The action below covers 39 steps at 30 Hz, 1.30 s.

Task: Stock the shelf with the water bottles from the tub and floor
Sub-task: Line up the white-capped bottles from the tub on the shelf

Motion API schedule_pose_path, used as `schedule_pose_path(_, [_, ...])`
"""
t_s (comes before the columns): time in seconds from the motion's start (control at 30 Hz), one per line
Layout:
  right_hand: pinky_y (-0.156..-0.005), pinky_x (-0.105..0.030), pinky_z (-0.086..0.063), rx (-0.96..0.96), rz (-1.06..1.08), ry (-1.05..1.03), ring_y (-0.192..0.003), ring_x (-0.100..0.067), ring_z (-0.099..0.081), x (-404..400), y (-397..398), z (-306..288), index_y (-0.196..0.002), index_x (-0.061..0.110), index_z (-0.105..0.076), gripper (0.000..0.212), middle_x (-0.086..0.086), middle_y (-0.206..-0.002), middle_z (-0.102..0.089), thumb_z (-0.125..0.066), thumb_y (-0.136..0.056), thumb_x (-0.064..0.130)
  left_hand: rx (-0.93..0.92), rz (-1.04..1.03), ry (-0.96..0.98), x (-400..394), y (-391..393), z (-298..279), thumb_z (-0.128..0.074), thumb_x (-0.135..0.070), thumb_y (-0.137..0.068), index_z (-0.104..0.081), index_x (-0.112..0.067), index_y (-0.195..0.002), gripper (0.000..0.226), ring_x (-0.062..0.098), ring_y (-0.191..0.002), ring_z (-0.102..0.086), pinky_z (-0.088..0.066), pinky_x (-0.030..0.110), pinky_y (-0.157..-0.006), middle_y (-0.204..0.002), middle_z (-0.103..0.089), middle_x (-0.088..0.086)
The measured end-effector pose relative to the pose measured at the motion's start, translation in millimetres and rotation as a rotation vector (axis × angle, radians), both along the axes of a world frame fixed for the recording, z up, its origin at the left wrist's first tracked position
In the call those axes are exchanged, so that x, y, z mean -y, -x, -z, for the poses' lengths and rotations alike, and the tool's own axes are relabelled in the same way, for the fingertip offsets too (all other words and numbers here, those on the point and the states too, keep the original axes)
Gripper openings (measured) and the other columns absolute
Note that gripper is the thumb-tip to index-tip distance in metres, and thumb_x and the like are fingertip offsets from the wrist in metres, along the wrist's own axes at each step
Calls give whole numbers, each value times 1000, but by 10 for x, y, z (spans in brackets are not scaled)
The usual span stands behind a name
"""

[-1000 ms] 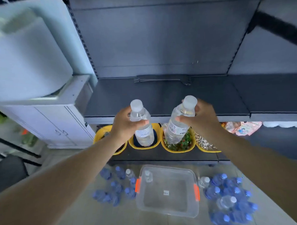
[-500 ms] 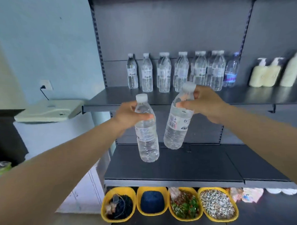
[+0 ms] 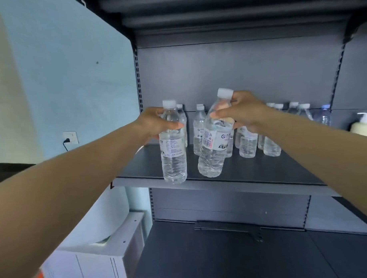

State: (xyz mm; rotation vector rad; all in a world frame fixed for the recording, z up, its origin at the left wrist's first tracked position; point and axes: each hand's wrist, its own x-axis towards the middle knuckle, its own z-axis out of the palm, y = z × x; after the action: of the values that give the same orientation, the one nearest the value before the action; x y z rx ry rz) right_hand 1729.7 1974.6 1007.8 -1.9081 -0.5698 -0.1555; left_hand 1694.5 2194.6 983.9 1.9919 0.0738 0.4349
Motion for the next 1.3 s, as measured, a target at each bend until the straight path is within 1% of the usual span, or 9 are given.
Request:
schedule_pose_path(0.1, [-41, -13, -41, 18, 9, -9, -67, -5, -58, -297, -280, -20, -87, 15, -68, 18, 5, -80, -63, -76, -73, 7, 23, -12, 14, -296, -307, -30, -81, -16, -70, -67, -18, -95, 30, 18, -89, -67, -56, 31, -74, -98, -69, 1])
schedule_pose_path(0.2, [-49, -18, -41, 1, 9, -9, -71, -7, -58, -622, -616, 28, -86, 18, -65, 20, 4, -82, -63, -76, -74, 6, 48, -5, 52, -618, -655, -18, -79, -12, -72, -64, -24, -84, 23, 17, -84, -65, -56, 29, -72, -89, -66, -2])
schedule_pose_path(0.3, [-53, -21, -41, -17, 39, -2, -73, -10, -59, -976, -953, 124, -100, 14, -62, 34, 0, -89, -64, -78, -71, 9, 47, -10, 60, -981, -1090, 38, -80, -12, -71, -64, -21, -91, 27, 20, -88, -65, -55, 33, -79, -91, -66, -1])
schedule_pose_path(0.4, [-53, -20, -40, -8, 92, 21, -73, -11, -59, -1306, -1314, 252, -90, 15, -63, 26, 2, -83, -64, -79, -70, 10, 35, -18, 44, -1323, -1576, 128, -83, -15, -66, -65, -15, -108, 46, 23, -101, -64, -52, 38, -91, -111, -66, 4])
schedule_pose_path(0.5, [-66, -24, -46, -11, 164, 42, -93, -20, -62, -1574, -1682, 376, -94, 16, -62, 34, -3, -100, -65, -81, -66, 16, 34, -23, 20, -1583, -2065, 215, -85, -18, -64, -62, -14, -118, 59, 25, -107, -62, -50, 35, -91, -120, -63, 6])
schedule_pose_path(0.7, [-94, -34, -48, 20, 227, 80, -104, -19, -60, -1922, -2202, 542, -106, 13, -63, 38, -4, -109, -64, -78, -71, 12, 25, -28, 19, -1865, -2829, 304, -83, -16, -65, -62, -12, -116, 55, 28, -107, -61, -48, 40, -97, -118, -63, 9])
schedule_pose_path(0.93, [-84, -25, -38, 38, 277, 144, -105, -15, -52, -2047, -2490, 591, -124, 12, -53, 51, 1, -112, -55, -73, -77, 20, -1, 4, -7, -1995, -3396, 431, -83, -13, -64, -65, -10, -111, 50, 27, -107, -62, -48, 44, -99, -117, -66, 10])
schedule_pose_path(1.1, [-77, -23, -35, 43, 281, 142, -94, -12, -49, -2129, -2566, 629, -120, 14, -55, 46, 4, -104, -52, -73, -78, 22, -12, 40, -18, -1953, -3520, 394, -78, -10, -71, -64, -8, -111, 42, 20, -99, -60, -47, 29, -87, -112, -64, 3])
schedule_pose_path(1.3, [-77, -23, -36, 36, 280, 153, -94, -11, -49, -2092, -2595, 633, -123, 16, -53, 49, 5, -105, -51, -72, -78, 23, -53, 37, -65, -2020, -3632, 400, -84, -18, -64, -63, -12, -117, 58, 25, -107, -62, -47, 42, -100, -119, -65, 6])
